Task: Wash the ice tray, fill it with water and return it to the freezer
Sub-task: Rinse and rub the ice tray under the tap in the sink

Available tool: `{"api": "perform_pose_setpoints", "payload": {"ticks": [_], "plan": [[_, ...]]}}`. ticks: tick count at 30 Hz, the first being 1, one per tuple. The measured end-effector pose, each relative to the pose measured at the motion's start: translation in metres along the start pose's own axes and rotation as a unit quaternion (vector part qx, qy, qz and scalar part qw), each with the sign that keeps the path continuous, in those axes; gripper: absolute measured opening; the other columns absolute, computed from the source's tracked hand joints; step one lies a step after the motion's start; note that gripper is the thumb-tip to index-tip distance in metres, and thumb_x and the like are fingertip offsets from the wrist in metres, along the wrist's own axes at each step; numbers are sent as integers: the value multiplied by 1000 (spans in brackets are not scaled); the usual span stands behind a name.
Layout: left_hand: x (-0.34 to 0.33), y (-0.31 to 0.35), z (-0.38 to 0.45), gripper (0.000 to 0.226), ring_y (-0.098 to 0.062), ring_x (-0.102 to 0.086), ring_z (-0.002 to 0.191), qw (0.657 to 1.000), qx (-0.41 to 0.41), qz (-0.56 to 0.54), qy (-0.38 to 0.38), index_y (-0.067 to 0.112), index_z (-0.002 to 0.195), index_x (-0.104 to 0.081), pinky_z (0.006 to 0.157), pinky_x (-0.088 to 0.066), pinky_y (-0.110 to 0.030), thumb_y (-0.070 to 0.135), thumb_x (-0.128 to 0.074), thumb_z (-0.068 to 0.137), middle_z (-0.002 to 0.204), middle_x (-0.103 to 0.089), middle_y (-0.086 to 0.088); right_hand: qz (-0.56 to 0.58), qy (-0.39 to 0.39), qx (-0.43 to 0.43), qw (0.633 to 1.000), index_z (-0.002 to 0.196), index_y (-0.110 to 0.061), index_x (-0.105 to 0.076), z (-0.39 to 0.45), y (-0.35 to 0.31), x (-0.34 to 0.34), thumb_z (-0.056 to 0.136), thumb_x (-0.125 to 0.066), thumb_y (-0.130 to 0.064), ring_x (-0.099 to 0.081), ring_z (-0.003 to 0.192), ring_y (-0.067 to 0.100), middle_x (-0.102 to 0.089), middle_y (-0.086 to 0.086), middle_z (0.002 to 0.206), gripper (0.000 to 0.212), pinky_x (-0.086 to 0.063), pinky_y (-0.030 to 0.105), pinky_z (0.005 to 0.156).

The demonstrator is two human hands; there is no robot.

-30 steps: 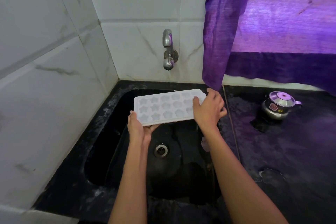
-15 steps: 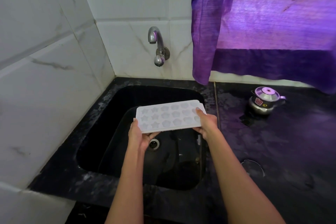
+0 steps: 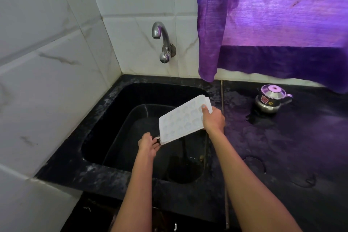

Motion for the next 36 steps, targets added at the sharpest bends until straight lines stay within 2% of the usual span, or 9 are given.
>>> {"api": "perform_pose_setpoints", "payload": {"ticks": [7,10,14,18,20,23,27,31,36], "plan": [[-9,-16,-6,41,-35,-55,113,999,3,42,-2,-1,131,-46,91,-43,-43,25,-41,99,123,-56,-21,-119,-23,103,987,135,-22,-52,-18,-17,-8,101,-39,-42,-53,114,38,-62,15,121,41,-42,40,91],[-16,-21,-10,28,-33,-55,105,999,4,42,-10,3,112,-55,89,-43,-41,23,-41,100,119,-56,-20,-162,-30,138,977,143,-32,-41,-27,-23,-11,102,-39,-41,-55,113,36,-62,14,120,43,-44,40,90],[-28,-28,-17,40,-39,-48,125,999,-6,45,-18,0,135,-43,103,-39,-45,21,-40,100,136,-50,-24,-213,-35,181,959,145,-34,-37,-37,-28,-20,102,-40,-41,-57,110,33,-61,11,120,44,-45,41,88],[-35,-31,-24,42,-39,-50,123,998,-14,47,-24,0,137,-41,99,-42,-43,19,-40,100,133,-51,-25,-244,-42,217,944,146,-34,-36,-47,-24,-30,102,-42,-36,-59,107,31,-60,9,119,44,-45,42,87],[-36,-31,-28,40,-36,-56,113,998,-16,48,-28,-1,133,-44,93,-45,-42,19,-41,100,124,-57,-22,-248,-41,229,940,146,-34,-35,-54,-23,-34,101,-45,-32,-59,108,30,-59,8,121,46,-45,42,88],[-35,-27,-31,27,-28,-60,86,998,-21,49,-33,3,119,-49,75,-47,-35,18,-40,98,92,-57,-12,-268,-43,251,929,148,-34,-32,-65,-25,-40,101,-47,-26,-58,109,29,-57,8,124,51,-46,41,87],[-30,-20,-33,24,-23,-55,74,996,-28,76,-38,5,112,-51,67,-47,-33,20,-41,96,85,-54,-10,-285,-33,281,916,150,-34,-27,-78,-33,-44,99,-51,-22,-58,107,28,-56,8,122,57,-49,41,85],[-26,-12,-33,40,-27,-54,93,993,-41,105,-48,-1,127,-49,83,-45,-38,24,-41,97,104,-55,-16,-295,-13,291,910,151,-34,-25,-87,-43,-39,98,-52,-17,-58,102,26,-56,8,115,61,-48,39,81],[-16,-1,-35,43,-31,-55,112,989,-45,129,-61,0,133,-45,90,-45,-39,26,-40,99,127,-56,-19,-283,49,317,904,151,-31,-27,-102,-65,-25,96,-53,-13,-57,96,25,-55,8,111,63,-48,37,74]]}}
Point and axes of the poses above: each hand's wrist, its own z-axis towards the middle knuckle, its own x-axis out of the back of the hand, y = z × x, the point moved 5 cm from there along z, towards the middle knuckle
